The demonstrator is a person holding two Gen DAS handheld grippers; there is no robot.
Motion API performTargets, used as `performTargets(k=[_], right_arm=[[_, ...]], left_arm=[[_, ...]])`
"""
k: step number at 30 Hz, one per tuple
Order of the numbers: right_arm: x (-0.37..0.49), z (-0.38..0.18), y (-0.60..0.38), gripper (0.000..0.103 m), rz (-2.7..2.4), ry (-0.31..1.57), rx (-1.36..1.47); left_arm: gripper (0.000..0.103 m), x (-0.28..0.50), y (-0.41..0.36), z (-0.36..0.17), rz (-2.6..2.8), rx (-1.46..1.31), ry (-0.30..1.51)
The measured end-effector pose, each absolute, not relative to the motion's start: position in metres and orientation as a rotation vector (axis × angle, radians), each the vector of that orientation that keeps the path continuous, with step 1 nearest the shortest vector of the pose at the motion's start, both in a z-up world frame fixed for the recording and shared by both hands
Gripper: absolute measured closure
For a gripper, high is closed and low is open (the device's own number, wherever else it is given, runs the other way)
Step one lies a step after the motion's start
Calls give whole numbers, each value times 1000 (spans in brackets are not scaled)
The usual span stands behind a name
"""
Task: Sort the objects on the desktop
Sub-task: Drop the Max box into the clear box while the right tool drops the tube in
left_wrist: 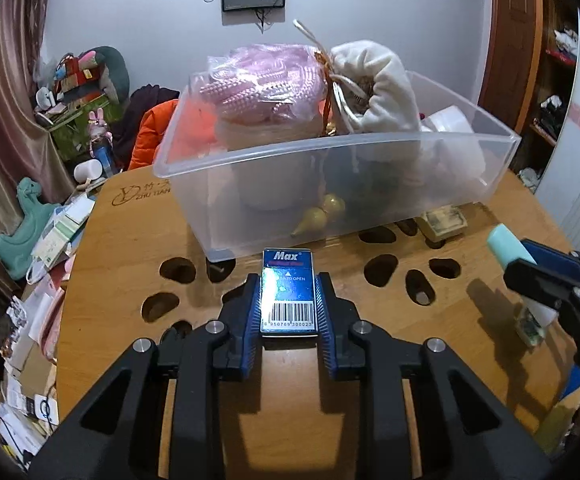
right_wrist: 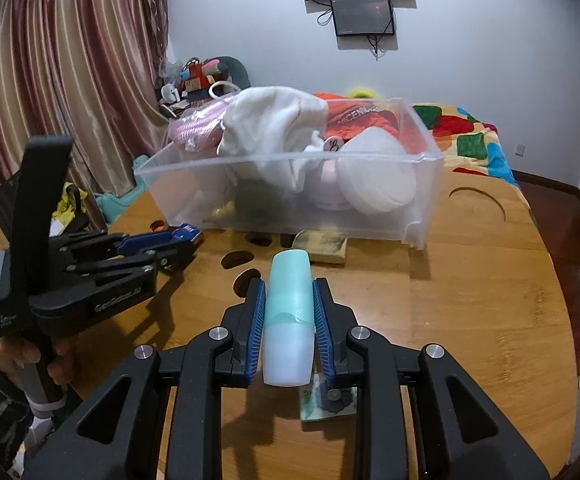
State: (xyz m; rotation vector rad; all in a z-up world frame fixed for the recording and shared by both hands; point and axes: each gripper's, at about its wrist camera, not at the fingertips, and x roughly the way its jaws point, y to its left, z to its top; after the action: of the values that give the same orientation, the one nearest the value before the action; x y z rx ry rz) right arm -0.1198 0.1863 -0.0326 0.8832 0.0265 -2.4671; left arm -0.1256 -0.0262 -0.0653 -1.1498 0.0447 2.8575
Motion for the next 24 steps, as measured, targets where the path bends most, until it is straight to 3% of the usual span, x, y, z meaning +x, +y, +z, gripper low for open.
performTargets(k=[9,17,24], right_arm=[[-129,-8,190,81,-2444,5,832],[-132,25,182,81,-2447,182,765],[-142,40,191,81,-2471,163,744]], left_arm=[[77,-98,-30,-38,2882,-1033,-25],[77,-94,-28,-9,2887,-906,-34],[77,-98,-29,10,2883,-843,-64]])
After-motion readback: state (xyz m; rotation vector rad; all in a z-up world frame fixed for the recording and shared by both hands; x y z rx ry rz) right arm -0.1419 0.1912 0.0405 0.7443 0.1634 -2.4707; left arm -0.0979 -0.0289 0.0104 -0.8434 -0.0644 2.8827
